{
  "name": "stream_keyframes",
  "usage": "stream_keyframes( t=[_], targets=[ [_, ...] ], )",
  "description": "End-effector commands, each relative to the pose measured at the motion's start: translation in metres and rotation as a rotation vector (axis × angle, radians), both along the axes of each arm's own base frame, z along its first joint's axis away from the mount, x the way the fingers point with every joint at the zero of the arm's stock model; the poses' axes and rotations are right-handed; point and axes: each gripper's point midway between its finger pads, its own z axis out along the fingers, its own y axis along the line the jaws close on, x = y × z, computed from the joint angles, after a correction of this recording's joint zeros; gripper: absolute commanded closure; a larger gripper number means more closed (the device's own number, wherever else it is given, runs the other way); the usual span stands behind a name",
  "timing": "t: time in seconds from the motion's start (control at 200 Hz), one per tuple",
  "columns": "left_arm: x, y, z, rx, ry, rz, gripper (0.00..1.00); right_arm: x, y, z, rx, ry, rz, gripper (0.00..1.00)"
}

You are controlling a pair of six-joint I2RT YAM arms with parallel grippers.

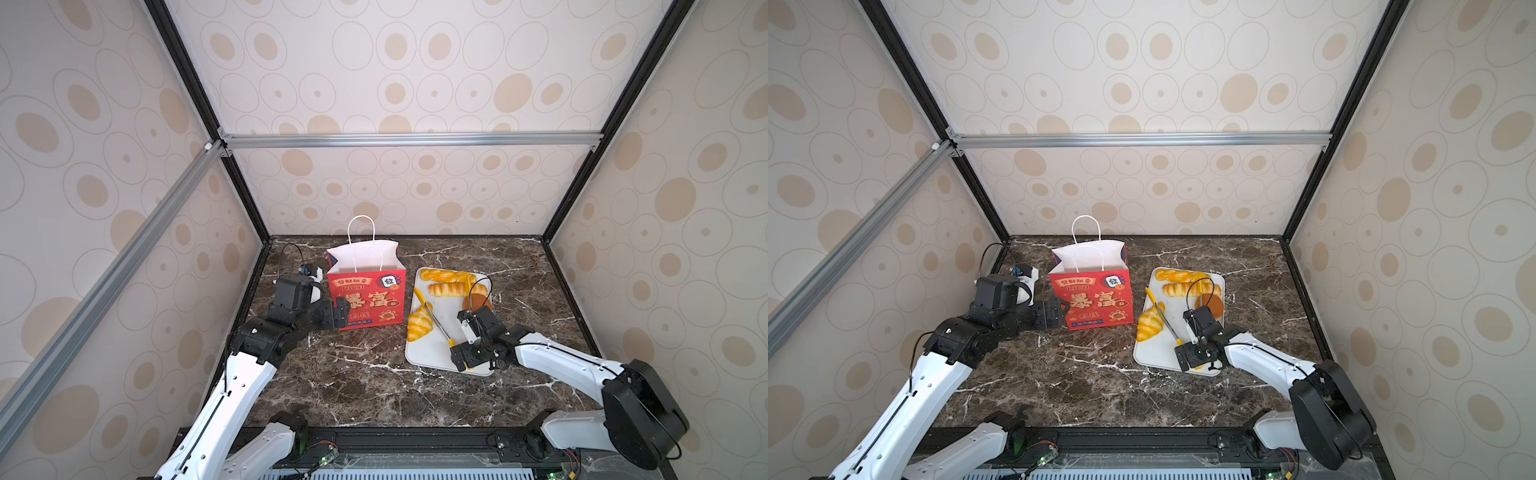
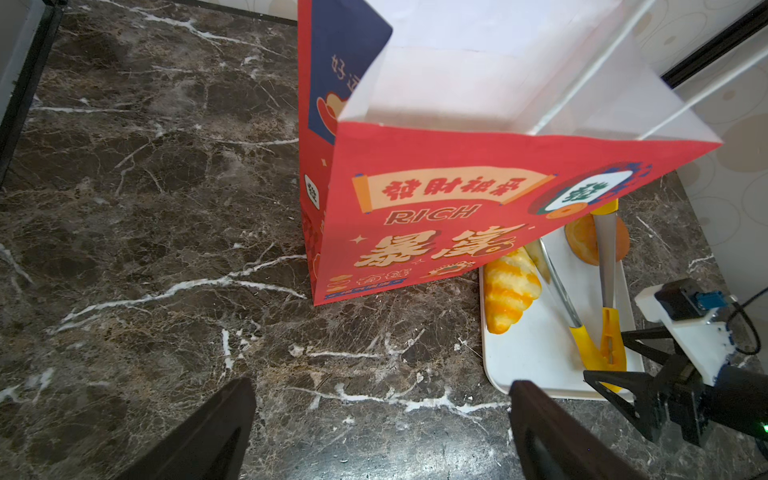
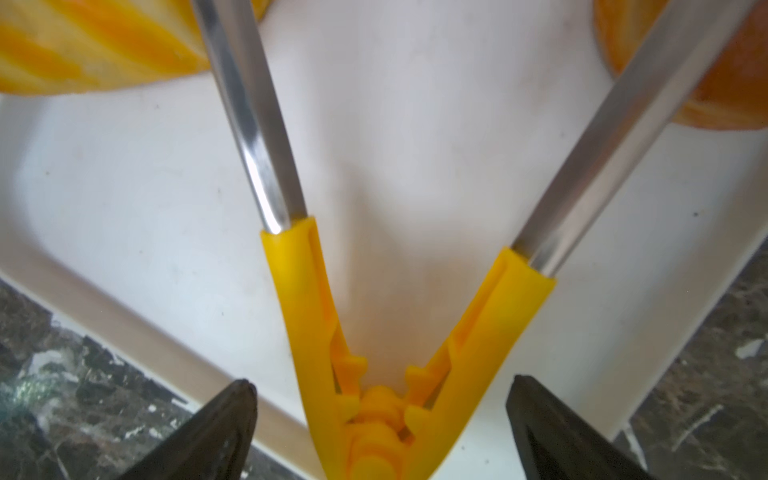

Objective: Pack bread into a paper bag
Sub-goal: Pick up the clamp from the plate.

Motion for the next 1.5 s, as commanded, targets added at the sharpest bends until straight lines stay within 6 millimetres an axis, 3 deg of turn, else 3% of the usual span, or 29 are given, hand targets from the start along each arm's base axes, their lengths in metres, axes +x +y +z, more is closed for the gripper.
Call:
stream_keyframes(
  t=[0.0, 0.14, 0.556, 0.666, 0.866, 0.931, 1.067, 1.187, 1.302, 1.497],
  targets=[
    [0.004, 0.0, 0.004, -0.006, -0.017, 0.003, 0.01, 0.018, 0.008, 0.0, -0.019, -0.039, -0.011, 0.0],
    [0.004, 0.0, 0.002, -0.005, -0.012, 0.003, 0.01, 0.03, 0.014, -0.004, -0.028, -0.045, -0.01, 0.0],
    [0.008, -0.001, -0.001, 0.003, 0.001, 0.002, 0.01, 0.051, 0.007, -0.007, -0.162, -0.073, -0.027, 0.01],
    [0.008, -0.001, -0.001, 0.003, 0.0, 0.001, 0.01, 0.049, 0.004, -0.008, -0.192, -0.072, -0.029, 0.08],
    [0.007, -0.001, -0.001, 0.001, 0.0, 0.001, 0.01, 0.04, -0.003, -0.011, -0.233, -0.046, -0.042, 0.35],
    [0.007, -0.001, -0.001, 0.0, -0.001, 0.001, 0.01, 0.037, -0.004, -0.009, -0.235, -0.048, -0.042, 0.38],
    [0.007, -0.001, 0.0, -0.002, -0.002, 0.0, 0.01, 0.031, -0.004, 0.005, -0.214, -0.087, -0.041, 0.38],
    [0.007, -0.002, 0.001, -0.006, -0.005, -0.003, 0.01, 0.021, -0.001, 0.033, -0.192, -0.132, -0.023, 0.37],
    [0.006, -0.002, 0.002, -0.008, -0.008, -0.003, 0.01, 0.001, -0.003, 0.056, -0.176, -0.128, -0.005, 0.37],
    [0.005, -0.003, 0.004, -0.017, -0.017, -0.009, 0.01, -0.034, -0.016, 0.076, -0.201, -0.146, 0.021, 0.4]
  ],
)
